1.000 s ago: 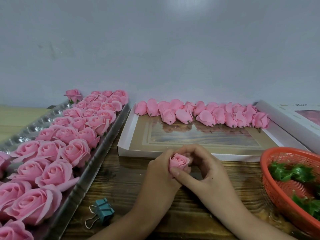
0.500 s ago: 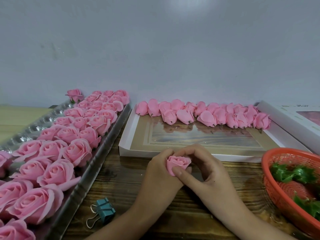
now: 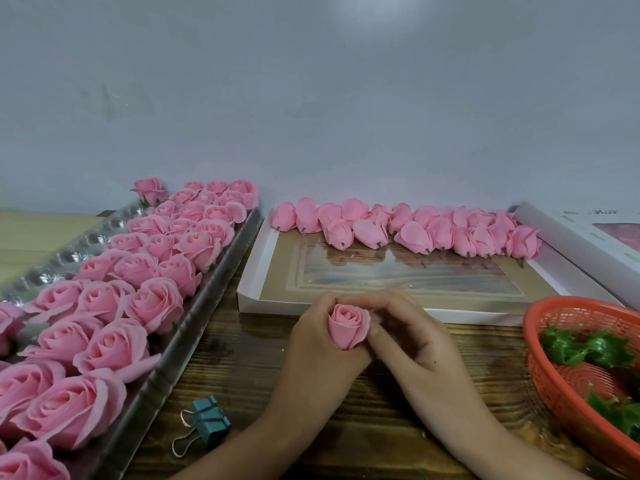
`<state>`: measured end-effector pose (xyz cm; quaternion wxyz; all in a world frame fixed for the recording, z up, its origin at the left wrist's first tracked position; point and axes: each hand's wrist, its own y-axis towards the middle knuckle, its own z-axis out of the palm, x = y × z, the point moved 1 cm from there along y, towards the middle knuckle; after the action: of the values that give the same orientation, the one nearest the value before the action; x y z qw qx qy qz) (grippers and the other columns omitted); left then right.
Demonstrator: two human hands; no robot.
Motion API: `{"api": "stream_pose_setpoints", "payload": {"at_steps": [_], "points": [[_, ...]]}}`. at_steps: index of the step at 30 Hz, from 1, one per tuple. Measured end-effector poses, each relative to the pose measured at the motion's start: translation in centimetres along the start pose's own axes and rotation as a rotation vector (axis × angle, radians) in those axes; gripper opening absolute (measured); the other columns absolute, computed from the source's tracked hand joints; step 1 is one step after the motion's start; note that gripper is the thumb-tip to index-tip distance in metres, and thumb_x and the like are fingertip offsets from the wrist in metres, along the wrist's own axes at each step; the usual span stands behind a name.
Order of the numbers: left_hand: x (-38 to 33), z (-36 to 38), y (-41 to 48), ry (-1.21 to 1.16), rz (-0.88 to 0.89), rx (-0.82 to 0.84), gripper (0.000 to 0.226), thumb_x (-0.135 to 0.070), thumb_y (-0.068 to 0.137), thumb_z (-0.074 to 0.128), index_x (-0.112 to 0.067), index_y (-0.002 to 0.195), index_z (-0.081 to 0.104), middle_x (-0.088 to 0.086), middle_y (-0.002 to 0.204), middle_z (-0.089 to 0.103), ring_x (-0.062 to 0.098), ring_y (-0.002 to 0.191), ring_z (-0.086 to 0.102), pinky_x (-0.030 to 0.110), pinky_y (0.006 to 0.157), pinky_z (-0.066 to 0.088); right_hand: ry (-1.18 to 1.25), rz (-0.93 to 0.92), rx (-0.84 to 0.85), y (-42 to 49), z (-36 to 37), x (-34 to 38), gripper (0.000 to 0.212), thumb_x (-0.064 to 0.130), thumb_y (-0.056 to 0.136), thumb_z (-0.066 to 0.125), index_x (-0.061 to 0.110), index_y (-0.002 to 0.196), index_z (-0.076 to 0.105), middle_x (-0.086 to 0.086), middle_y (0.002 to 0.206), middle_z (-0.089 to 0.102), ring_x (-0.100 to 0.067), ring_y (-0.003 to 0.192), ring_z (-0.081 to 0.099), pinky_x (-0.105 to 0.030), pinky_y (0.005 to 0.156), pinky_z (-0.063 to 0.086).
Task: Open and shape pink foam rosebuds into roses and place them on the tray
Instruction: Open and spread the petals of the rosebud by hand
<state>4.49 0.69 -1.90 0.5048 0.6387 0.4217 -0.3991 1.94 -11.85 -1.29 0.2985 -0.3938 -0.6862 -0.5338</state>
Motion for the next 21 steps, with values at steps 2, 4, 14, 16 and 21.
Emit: {"api": "stream_pose_setpoints", "payload": {"at_steps": [2, 4, 14, 16, 21], "points": [[0.01, -0.03, 0.08, -0.019, -0.004, 0.005, 0.023, -0.009, 0.068, 0.076, -0.016, 0.087, 0.065, -0.007, 0.083, 0.071, 0.005, 0.075, 0.067, 0.013, 0.063, 0.049, 0.013, 0.007, 0.007, 0.00, 0.06, -0.16, 0.026, 0.012, 0.089, 0.062, 0.027, 0.109, 0.071, 0.003, 0.102, 0.065, -0.023, 0.101, 0.063, -0.032, 0.088, 0.051], [0.07, -0.01, 0.07, -0.031, -0.008, -0.001, 0.020, -0.012, 0.070, 0.076, -0.018, 0.085, 0.063, -0.009, 0.081, 0.071, 0.003, 0.073, 0.066, 0.011, 0.060, 0.048, 0.026, 0.019, 0.009, 0.02, 0.08, -0.30, 0.028, 0.013, 0.087, 0.065, 0.029, 0.109, 0.071, 0.003, 0.100, 0.065, -0.022, 0.096, 0.063, -0.031, 0.086, 0.052], [0.69, 0.25, 0.14, 0.027, -0.023, -0.014, 0.020, -0.007, 0.071, 0.075, -0.016, 0.078, 0.058, -0.014, 0.071, 0.066, -0.003, 0.062, 0.058, 0.012, 0.056, 0.044, 0.077, 0.059, 0.006, 0.19, -0.09, -0.28, 0.034, 0.013, 0.076, 0.075, 0.029, 0.106, 0.073, -0.002, 0.097, 0.070, -0.021, 0.092, 0.067, -0.032, 0.087, 0.054], [0.76, 0.27, 0.11, 0.043, -0.024, -0.003, 0.021, -0.007, 0.072, 0.074, -0.017, 0.078, 0.057, -0.016, 0.071, 0.066, -0.004, 0.061, 0.058, 0.011, 0.055, 0.043, 0.077, 0.071, 0.006, 0.15, -0.13, -0.28, 0.033, 0.011, 0.075, 0.077, 0.026, 0.105, 0.074, -0.003, 0.097, 0.071, -0.022, 0.092, 0.067, -0.030, 0.086, 0.054], [0.46, 0.27, -0.07, 0.081, 0.009, 0.002, 0.025, -0.017, 0.073, 0.072, -0.026, 0.082, 0.051, -0.023, 0.073, 0.064, -0.006, 0.062, 0.059, 0.005, 0.052, 0.039, 0.069, 0.111, 0.012, 0.09, -0.10, -0.32, 0.026, 0.005, 0.075, 0.081, 0.019, 0.097, 0.073, 0.005, 0.086, 0.067, -0.017, 0.077, 0.064, -0.024, 0.078, 0.052]]}}
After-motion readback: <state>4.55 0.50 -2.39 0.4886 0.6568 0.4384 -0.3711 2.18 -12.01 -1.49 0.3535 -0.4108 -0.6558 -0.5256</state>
